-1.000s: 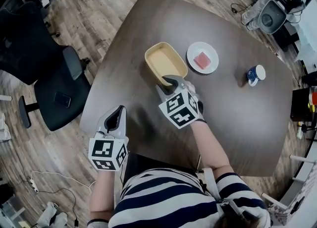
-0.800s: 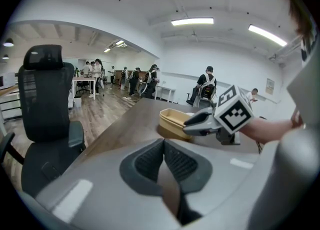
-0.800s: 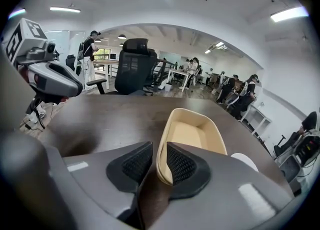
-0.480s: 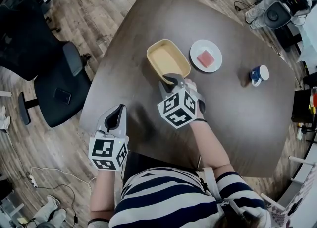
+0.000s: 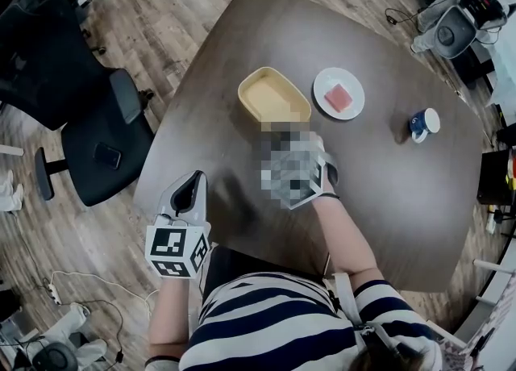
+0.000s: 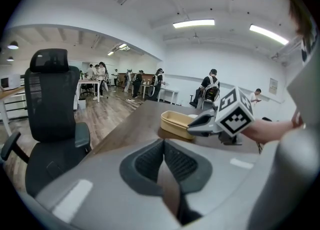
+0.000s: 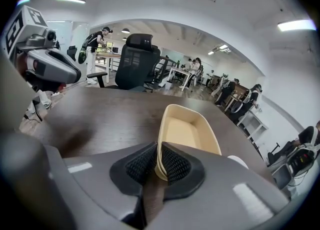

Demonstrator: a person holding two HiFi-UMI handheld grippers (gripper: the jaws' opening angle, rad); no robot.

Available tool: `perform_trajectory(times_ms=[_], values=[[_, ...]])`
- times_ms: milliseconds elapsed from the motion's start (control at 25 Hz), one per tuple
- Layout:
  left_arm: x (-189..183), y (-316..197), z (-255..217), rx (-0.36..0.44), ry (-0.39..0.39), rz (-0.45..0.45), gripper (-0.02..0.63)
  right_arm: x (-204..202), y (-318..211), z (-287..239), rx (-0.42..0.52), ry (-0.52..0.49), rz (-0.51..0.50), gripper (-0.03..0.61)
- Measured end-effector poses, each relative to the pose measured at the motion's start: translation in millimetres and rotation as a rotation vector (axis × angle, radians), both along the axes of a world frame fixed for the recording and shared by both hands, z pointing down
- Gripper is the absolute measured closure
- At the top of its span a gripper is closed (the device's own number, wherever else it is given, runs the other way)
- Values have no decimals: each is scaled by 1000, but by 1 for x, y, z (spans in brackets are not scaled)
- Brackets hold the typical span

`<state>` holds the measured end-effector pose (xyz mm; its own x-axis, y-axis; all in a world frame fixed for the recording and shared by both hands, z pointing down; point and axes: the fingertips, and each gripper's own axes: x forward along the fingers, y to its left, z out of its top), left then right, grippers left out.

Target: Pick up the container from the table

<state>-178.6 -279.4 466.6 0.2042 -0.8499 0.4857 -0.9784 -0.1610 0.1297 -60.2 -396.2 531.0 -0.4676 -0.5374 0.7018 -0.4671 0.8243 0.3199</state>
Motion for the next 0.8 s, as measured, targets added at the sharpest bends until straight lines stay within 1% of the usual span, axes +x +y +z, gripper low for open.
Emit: perform_trajectory(times_ms=[240,400,600,800], values=[[-10,9,-1,17,8,-8,614,-5,10,-11,28,-10,-5,551],[-14,9,-7,36,22,-3,614,-1,21,-22,49,-16,7,551],[-15,12,-21,65,39,41,614,6,42,-41,74,-11,44,551],[-20,27,-33,85,41,81,614,12,68,-57,92,-9,86,551]])
